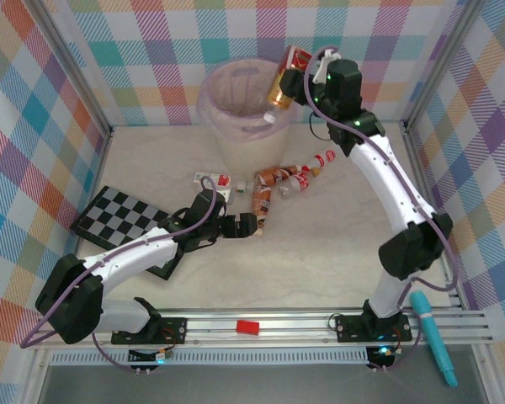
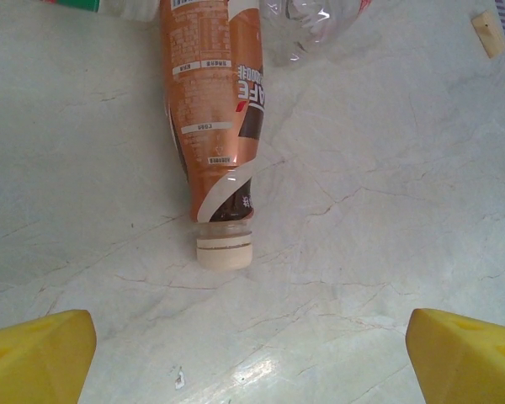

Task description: Put the plastic bottles in the bin

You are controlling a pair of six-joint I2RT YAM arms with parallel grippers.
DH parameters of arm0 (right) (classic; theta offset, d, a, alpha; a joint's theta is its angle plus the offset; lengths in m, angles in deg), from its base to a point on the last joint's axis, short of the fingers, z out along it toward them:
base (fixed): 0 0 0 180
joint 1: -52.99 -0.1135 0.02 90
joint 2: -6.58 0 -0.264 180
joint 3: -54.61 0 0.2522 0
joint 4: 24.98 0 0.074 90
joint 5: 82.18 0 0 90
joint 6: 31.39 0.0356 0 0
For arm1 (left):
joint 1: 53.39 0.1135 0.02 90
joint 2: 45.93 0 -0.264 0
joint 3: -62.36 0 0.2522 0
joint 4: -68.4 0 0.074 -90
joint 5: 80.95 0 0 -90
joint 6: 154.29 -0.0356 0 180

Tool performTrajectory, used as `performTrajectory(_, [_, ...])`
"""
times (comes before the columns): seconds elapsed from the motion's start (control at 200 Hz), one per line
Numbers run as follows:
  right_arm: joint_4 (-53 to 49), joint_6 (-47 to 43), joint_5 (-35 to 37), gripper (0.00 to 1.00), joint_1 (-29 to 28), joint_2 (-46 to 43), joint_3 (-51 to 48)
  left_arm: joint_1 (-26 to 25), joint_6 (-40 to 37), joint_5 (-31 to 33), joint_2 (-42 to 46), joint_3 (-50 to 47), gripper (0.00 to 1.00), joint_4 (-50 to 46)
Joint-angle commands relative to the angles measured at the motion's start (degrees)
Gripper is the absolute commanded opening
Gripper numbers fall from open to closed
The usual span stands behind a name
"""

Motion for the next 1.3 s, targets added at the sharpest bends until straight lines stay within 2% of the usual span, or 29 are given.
performTrajectory(0.0, [-0.87, -1.47, -1.05, 0.58, 0.17, 5.54, 9.78, -0.10, 1.14, 0.32, 0.98, -0.99, 0.94, 1.89])
performTrajectory(0.36, [-9.59, -8.13, -3.43, 0.56, 0.18, 28.59, 39.65, -0.77, 1.80, 0.78, 2.68, -1.22, 0.94, 1.42])
performTrajectory(0.755, [-9.75, -13.32, -8.30, 0.61, 0.21, 33.32, 38.74, -0.99, 2.43, 1.03, 3.12, -1.43, 0.94, 1.81])
performTrajectory(1.11, [-10.36, -14.10, -9.21, 0.81, 0.03, 34.53, 38.74, -0.97, 2.41, 0.94, 3.02, -1.12, 0.94, 1.61])
performTrajectory(1.295, [-11.02, -16.06, -8.38, 0.90, -0.30, 32.12, 38.98, -0.90, 2.34, 0.83, 2.81, -1.07, 0.94, 1.62])
